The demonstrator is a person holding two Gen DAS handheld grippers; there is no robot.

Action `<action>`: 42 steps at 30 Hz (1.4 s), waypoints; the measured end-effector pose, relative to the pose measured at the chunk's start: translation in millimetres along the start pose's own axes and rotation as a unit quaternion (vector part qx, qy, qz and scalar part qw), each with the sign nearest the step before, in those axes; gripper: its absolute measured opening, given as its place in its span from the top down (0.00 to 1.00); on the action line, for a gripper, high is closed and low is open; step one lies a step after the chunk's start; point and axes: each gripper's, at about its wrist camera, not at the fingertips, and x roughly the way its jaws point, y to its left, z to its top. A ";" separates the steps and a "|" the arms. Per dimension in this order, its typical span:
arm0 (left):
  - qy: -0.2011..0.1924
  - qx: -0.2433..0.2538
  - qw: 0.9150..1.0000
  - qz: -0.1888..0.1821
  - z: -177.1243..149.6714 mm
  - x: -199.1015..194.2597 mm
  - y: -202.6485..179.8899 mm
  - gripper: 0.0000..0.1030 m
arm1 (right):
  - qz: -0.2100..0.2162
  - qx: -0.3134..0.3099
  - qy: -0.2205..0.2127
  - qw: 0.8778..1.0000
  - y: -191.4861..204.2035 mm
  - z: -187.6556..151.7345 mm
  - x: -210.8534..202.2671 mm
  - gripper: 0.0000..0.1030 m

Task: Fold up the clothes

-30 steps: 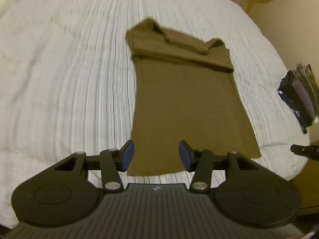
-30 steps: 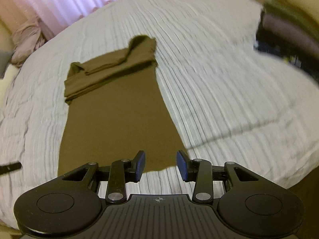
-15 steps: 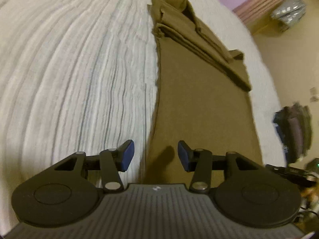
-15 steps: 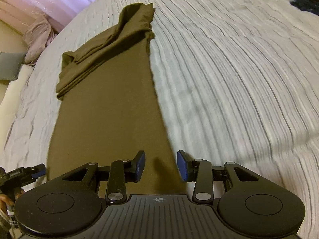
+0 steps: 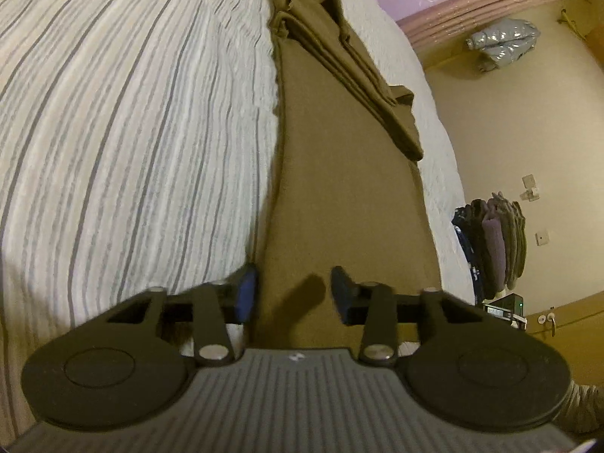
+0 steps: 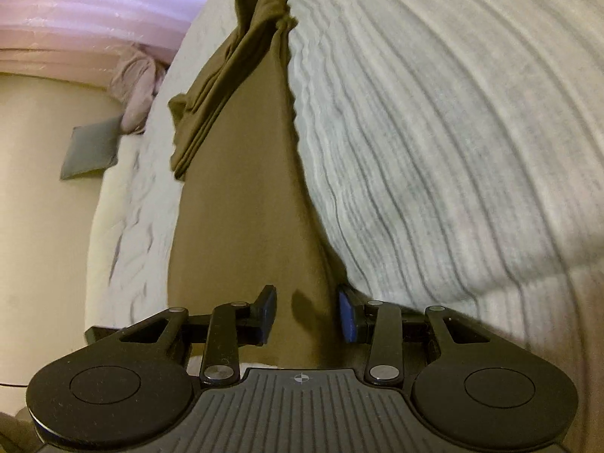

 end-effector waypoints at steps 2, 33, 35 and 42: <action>0.000 0.002 1.000 0.002 0.4 1.8 0.0 0.98 | 0.006 -0.004 0.010 1.000 0.3 1.3 4.4 0.97; -0.009 -0.065 0.997 0.050 -187.2 -193.7 -75.6 1.00 | -0.016 0.090 0.047 0.995 69.3 -208.5 -136.1 0.98; -0.014 -0.067 0.997 0.035 -179.3 -193.6 -75.7 1.00 | -0.012 0.096 0.047 0.994 73.1 -203.1 -137.1 0.98; -0.074 -0.024 0.995 -0.056 -75.2 -164.2 -90.2 0.99 | 0.019 0.024 -0.004 1.000 124.7 -114.1 -129.6 0.97</action>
